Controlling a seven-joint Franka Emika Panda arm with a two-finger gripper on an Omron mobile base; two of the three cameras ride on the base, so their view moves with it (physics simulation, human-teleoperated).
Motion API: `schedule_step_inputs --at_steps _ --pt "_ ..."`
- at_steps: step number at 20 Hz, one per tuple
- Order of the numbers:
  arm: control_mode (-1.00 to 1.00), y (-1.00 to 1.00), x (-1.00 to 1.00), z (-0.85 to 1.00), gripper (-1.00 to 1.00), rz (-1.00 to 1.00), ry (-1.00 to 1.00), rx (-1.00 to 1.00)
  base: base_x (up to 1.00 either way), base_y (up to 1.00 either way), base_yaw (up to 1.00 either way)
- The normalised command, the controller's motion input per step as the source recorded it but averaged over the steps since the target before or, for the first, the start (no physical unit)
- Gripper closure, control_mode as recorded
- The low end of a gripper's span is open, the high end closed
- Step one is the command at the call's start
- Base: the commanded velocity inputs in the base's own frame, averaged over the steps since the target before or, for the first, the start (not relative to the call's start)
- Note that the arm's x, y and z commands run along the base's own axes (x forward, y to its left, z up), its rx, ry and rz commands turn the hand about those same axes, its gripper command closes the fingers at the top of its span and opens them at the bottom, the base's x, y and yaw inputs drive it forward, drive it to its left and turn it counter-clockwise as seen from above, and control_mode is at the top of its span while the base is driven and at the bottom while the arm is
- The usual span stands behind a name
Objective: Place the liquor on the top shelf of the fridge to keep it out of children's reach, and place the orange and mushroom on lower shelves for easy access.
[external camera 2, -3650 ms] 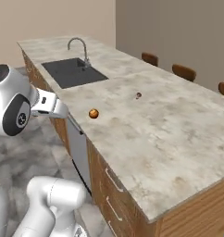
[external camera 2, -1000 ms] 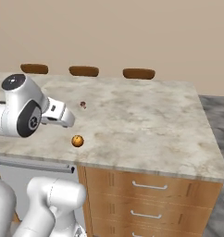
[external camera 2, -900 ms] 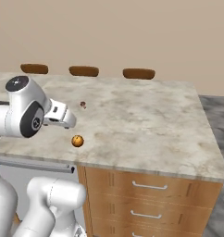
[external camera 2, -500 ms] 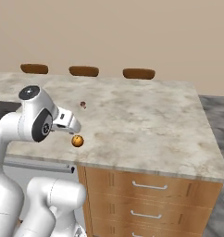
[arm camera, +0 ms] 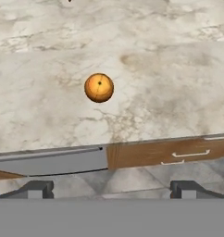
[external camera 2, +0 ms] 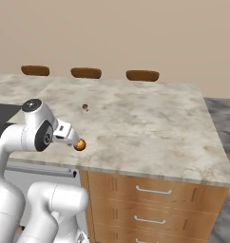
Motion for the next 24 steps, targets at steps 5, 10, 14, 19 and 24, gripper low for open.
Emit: schedule_step_inputs --at_steps 5,10,14,19,24 --pt "-1.0 0.01 0.17 -0.07 -1.0 0.0 0.13 0.0 0.0 0.0 0.0" --pt "-1.0 0.0 0.26 0.0 -1.0 0.0 0.12 0.0 0.0 0.0 0.0" --pt "-1.0 0.0 0.25 -0.12 -1.0 0.0 0.09 0.0 0.0 0.0 0.0" --pt "-1.0 0.0 0.28 -0.29 -1.0 0.0 0.04 0.0 0.0 0.0 0.0" --pt "-1.0 0.0 0.26 -0.41 -1.0 0.0 0.02 0.0 0.0 0.0 0.0"
